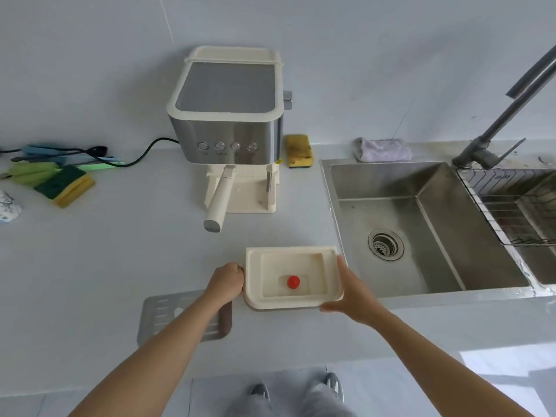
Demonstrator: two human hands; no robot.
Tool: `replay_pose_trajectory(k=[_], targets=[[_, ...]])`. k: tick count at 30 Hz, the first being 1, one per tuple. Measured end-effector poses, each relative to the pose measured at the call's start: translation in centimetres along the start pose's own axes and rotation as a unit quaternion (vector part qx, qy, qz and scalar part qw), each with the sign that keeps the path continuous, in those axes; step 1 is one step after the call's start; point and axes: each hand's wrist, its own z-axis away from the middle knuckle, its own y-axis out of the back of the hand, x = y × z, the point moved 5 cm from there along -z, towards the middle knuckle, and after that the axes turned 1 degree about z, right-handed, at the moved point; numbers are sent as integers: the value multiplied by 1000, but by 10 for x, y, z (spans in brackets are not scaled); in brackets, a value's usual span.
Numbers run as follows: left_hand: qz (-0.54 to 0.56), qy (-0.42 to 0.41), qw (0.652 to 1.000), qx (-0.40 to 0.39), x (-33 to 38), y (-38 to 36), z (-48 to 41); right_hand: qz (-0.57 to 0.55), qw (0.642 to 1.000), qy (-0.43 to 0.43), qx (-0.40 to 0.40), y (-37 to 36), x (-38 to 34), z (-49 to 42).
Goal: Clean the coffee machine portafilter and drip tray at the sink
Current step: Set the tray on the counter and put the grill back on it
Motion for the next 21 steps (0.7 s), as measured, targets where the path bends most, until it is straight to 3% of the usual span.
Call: replay_pose_trajectory(k=[11,21], targets=[[-82,29,996,-1,-18,-15,11,79,997,-2,-13,-15,-1,9],[-26,7,999,19,-23,-14,17,197,979,-27,-48,-7,-9,16]])
